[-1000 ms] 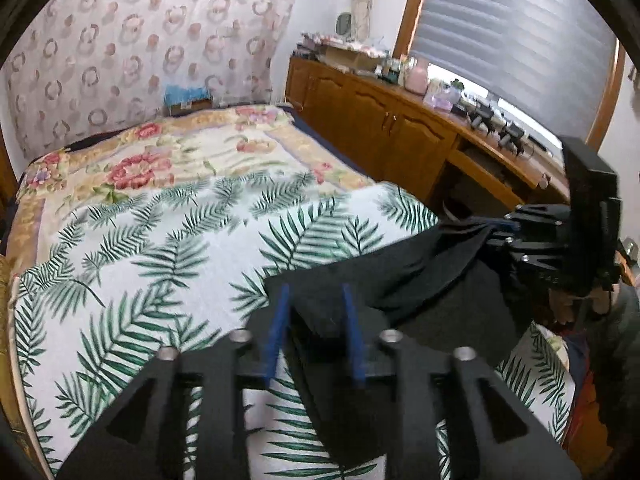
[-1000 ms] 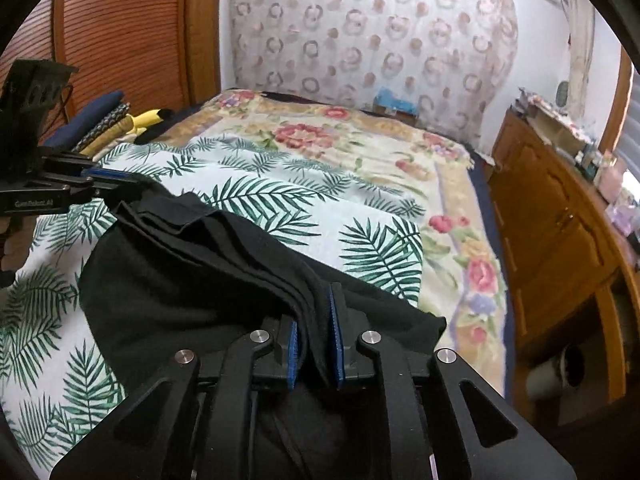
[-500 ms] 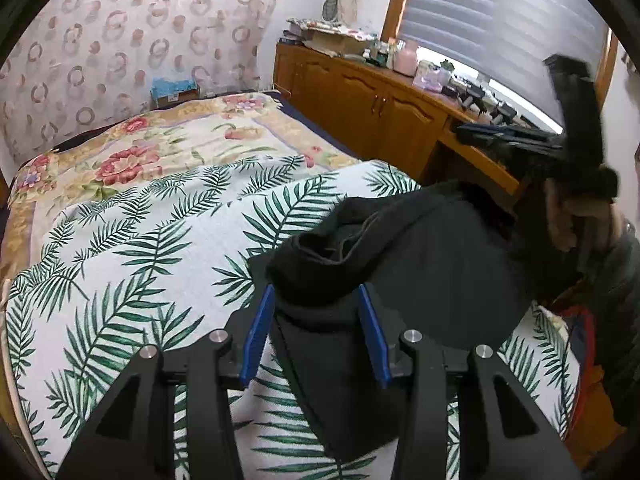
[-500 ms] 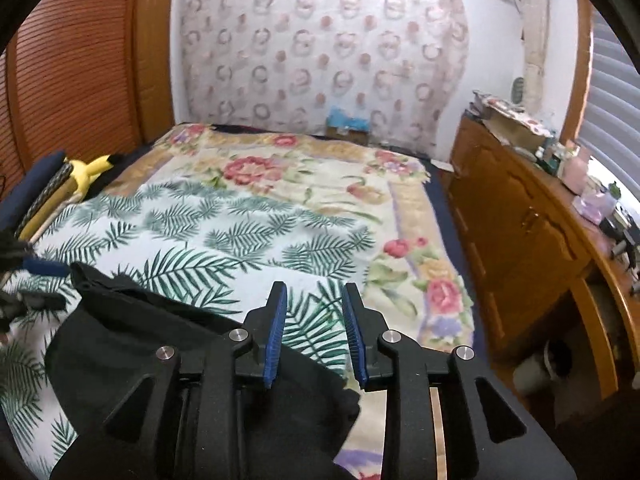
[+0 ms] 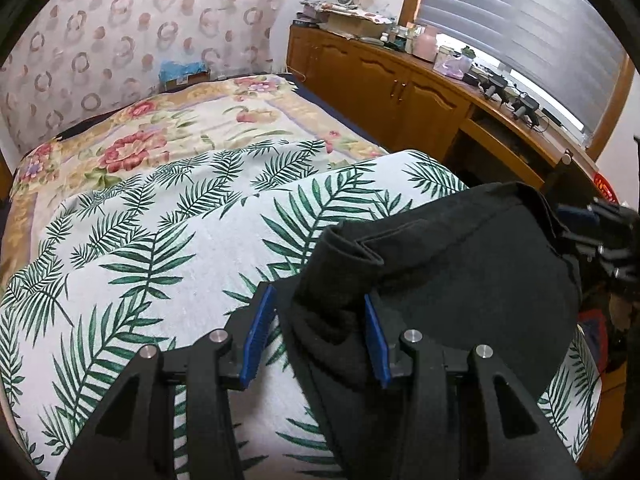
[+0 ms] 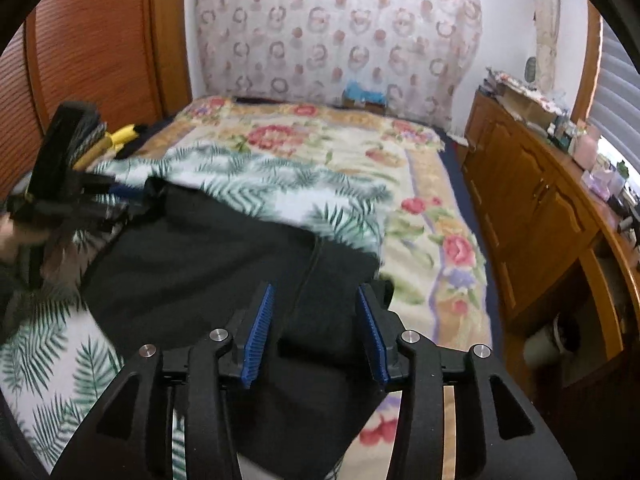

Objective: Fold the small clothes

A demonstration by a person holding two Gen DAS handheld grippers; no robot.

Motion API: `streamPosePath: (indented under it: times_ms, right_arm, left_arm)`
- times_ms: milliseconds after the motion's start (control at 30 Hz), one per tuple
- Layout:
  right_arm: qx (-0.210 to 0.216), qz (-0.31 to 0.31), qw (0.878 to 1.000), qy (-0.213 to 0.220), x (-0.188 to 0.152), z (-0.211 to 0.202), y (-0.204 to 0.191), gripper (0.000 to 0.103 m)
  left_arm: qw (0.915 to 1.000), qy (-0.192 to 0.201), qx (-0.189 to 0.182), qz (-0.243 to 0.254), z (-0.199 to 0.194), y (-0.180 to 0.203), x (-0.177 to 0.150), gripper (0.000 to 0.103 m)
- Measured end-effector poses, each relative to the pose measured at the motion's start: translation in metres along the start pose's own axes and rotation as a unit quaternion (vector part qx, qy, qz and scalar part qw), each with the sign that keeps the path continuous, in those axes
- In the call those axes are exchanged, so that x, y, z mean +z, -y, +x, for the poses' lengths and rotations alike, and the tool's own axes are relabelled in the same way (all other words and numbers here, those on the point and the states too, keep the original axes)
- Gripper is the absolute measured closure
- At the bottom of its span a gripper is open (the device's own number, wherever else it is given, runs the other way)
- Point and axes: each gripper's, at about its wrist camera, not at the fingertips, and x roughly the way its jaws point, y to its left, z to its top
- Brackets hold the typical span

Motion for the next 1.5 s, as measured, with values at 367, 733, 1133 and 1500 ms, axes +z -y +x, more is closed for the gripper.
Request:
streamPosePath:
  times_ms: [367,733,1133,1500]
  right_arm:
    - [-0.001,-0.014,1.0,-0.002,-0.001,0.013,0.009,0.099]
    - [-0.069,0.069,0.995,0.032,0.008,0.005,0.049,0.044]
    - [0.007,0.143,0.989,-0.032,-0.032,0.037,0.039,0.03]
    - [0.061,0.142,0.987,-0.038,-0.029,0.041,0.023,0.045]
  left_arm:
    - [1.0,0.004,0.003,0.001,0.0,-0.004,0.001,0.061]
    - [0.9998,0.016,0.0,-0.012,-0.009,-0.013,-0.004,0.061]
    - [0.9985,-0.016,-0.036,-0.039,0.013,-0.022,-0.002,0.06]
    - [0.9971,-0.016,-0.067,-0.031,0.011,-0.011,-0.002,0.075]
